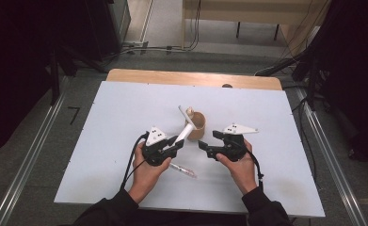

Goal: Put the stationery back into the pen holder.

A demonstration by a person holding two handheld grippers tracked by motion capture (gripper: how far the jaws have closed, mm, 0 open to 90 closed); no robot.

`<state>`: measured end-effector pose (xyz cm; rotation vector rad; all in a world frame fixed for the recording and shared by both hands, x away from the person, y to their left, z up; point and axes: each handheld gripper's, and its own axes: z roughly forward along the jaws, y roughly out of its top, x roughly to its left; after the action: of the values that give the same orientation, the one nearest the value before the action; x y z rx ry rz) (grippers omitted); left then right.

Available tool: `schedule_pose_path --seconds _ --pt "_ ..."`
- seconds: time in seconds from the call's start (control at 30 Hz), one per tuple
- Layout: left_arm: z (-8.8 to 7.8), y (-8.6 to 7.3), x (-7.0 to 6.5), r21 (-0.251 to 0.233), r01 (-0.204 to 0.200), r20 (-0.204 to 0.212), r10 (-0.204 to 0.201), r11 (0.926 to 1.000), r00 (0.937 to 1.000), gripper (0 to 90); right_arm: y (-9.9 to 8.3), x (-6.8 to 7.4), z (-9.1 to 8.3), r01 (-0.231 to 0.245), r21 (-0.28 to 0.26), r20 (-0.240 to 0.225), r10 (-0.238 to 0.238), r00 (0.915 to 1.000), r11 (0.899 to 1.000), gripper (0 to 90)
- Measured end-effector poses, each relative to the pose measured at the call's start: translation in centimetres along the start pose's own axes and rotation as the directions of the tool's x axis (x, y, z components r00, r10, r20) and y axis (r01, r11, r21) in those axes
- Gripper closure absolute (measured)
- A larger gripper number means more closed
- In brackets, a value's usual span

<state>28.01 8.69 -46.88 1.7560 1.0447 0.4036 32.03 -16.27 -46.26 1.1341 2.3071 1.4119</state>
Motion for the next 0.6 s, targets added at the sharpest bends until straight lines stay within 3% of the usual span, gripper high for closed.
schedule_pose_path --seconds 0.33,0.5,0.6 --pt "1.1 0.1 -1.3 -0.005 -0.016 0.024 0.016 0.9999 0.9996 72.0 0.6 0.0 0.1 -0.024 -0.027 -0.025 0.024 0.9994 0.999 22.8" --pt "1.4 0.1 -1.7 -0.016 -0.019 0.025 0.019 0.9997 0.9995 72.1 0.8 -0.4 0.0 -0.092 -0.050 -0.070 0.089 0.9936 0.995 22.8" --pt "1.5 0.1 -2.0 -0.016 -0.023 0.030 0.024 0.9996 0.9993 72.1 0.9 -0.4 0.2 -0.106 -0.049 -0.079 0.101 0.9917 0.993 22.9"
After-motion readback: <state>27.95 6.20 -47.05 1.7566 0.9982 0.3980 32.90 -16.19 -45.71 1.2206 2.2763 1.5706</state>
